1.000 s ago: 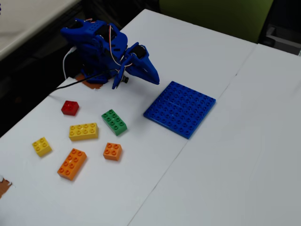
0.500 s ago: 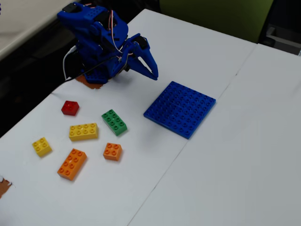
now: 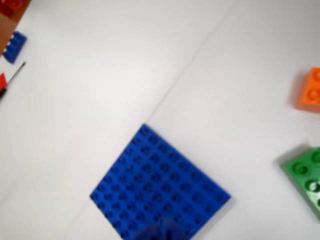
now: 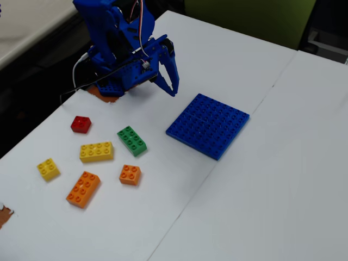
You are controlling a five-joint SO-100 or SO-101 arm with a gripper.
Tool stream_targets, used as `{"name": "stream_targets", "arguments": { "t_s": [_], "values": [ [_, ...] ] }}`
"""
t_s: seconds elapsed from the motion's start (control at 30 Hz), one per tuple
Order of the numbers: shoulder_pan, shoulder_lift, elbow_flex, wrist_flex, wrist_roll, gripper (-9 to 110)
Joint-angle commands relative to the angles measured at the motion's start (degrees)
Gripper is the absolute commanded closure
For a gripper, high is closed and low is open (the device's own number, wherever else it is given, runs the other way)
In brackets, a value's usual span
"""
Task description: Pick up the 2x2 orange block and go up the 8x8 blue block.
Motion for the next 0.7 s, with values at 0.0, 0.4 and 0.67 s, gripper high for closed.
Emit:
{"name": "stream_targets", "arguments": {
  "t_s": [0.0, 0.4, 0.67],
  "values": [
    [2.0, -4.8, -9.4, 3.8, -5.2, 101],
    [12.1, -20.3, -25.7, 12.4, -22.0, 99],
    [18.5, -29.0, -31.3, 13.3, -33.2, 98]
  ]
}}
